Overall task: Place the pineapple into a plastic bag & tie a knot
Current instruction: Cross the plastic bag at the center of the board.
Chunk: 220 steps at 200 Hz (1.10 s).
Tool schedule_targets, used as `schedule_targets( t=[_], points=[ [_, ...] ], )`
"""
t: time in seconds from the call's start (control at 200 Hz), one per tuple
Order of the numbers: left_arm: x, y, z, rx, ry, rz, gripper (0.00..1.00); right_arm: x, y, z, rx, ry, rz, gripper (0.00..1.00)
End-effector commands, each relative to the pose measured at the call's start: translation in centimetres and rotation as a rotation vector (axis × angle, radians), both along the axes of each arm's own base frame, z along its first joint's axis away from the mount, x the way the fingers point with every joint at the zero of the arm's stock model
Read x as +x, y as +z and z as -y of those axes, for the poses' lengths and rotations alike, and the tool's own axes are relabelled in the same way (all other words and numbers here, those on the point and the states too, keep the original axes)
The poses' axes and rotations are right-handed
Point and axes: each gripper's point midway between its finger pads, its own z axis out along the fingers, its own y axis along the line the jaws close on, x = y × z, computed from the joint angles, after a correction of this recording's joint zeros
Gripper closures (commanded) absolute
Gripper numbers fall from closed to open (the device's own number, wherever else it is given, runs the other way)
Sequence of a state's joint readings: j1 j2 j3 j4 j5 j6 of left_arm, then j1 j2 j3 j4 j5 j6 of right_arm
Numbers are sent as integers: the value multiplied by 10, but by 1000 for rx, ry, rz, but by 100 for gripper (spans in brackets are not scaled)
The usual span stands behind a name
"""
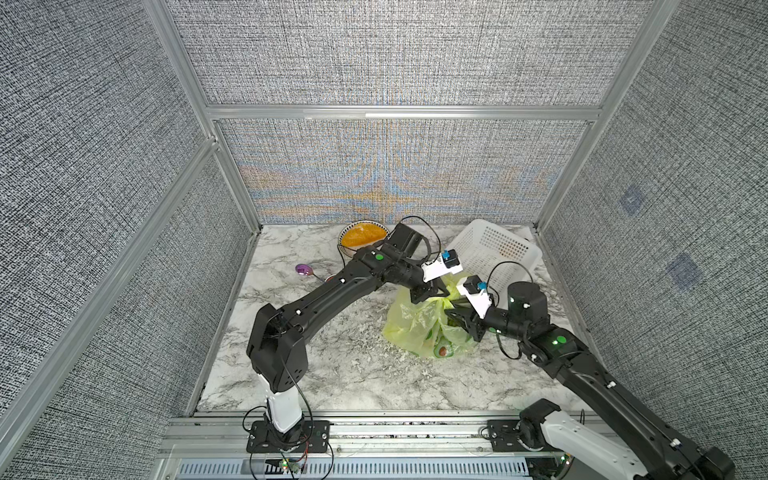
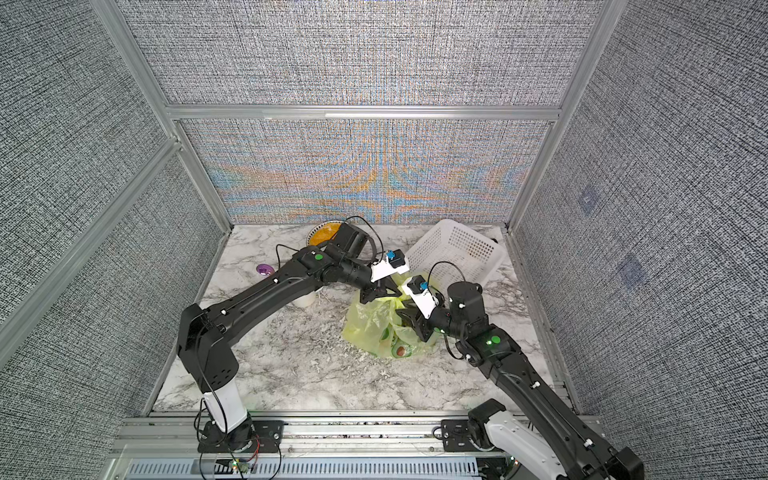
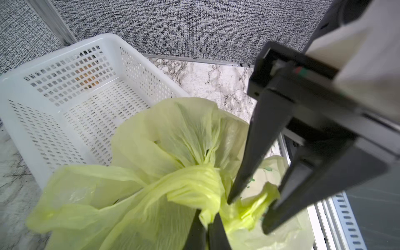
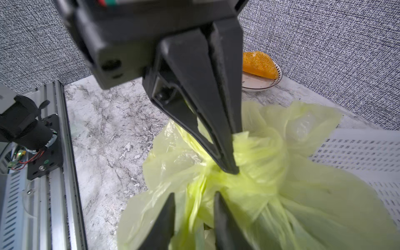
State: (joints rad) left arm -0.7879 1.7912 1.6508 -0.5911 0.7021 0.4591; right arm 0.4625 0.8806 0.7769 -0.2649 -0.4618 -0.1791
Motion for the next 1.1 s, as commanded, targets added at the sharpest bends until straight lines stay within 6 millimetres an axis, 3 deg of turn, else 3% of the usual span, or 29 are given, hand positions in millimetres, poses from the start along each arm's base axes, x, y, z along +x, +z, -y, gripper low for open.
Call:
schedule_targets(
  t=[0.0,0.14,0.25,0.355,0.541,0.626,0.701,0.791,0.866,1.096],
  points=[
    [6,13,2,-57,49,37,100,-19,18,0,7,32,-119,51],
    [10,18,-2,-103,110,93,100,-28,51,4,49,-28,-299,46],
    [10,20,-1,-128,123,125,100,-10,70,12,146,-234,-449,52],
    [10,21,0,-143,138,151,100,13,84,31,337,-547,-626,55],
    [12,24,5,-180,183,186,100,29,111,37,782,-729,-846,51],
    [11,25,5,-190,196,192,100,31,113,35,987,-760,-981,43],
    [10,24,4,-199,206,195,100,28,102,31,1102,-789,-1136,40],
    [9,25,2,-211,217,201,100,25,96,31,1203,-834,-1205,33],
    [7,23,1,-222,220,206,100,24,85,31,1248,-862,-1244,29],
    [7,25,2,-240,225,221,100,25,55,7,1256,-866,-1352,23]
  ],
)
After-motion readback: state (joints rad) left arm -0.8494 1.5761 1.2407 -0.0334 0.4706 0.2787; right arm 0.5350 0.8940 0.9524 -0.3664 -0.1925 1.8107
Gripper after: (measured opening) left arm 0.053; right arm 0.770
